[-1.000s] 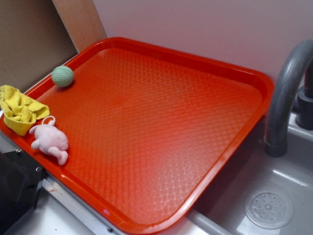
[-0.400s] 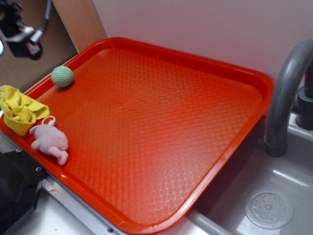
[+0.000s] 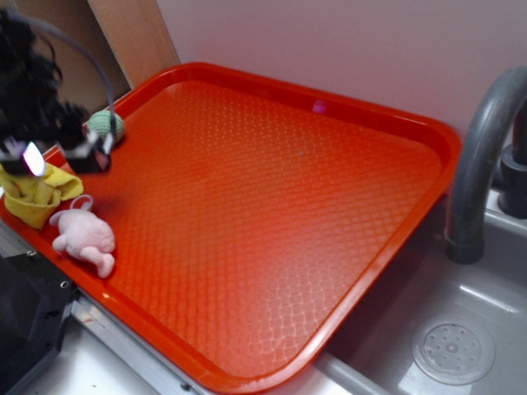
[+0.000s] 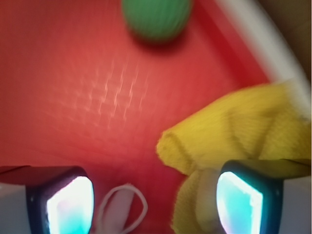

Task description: Grab the yellow cloth.

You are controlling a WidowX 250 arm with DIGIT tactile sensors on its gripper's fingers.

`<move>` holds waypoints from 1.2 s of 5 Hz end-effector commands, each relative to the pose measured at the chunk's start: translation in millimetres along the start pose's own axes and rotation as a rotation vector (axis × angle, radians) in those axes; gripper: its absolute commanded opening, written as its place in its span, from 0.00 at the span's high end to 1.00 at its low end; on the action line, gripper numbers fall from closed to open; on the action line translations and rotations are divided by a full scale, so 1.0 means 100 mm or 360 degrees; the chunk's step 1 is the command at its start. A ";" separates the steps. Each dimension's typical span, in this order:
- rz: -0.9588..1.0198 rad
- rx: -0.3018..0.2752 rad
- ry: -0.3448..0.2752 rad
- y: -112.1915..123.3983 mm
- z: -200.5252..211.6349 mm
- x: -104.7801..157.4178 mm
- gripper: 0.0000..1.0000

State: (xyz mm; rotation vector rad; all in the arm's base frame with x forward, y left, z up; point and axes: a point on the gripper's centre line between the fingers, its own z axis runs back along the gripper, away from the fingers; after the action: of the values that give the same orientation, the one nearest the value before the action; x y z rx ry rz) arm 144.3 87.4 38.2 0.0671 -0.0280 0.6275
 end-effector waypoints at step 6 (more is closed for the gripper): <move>-0.0746 -0.0087 -0.0152 -0.17 0.62 0.00 1.00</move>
State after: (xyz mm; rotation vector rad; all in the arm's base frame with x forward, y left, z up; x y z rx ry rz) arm 157.8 56.1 91.2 0.0327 -0.0883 0.1529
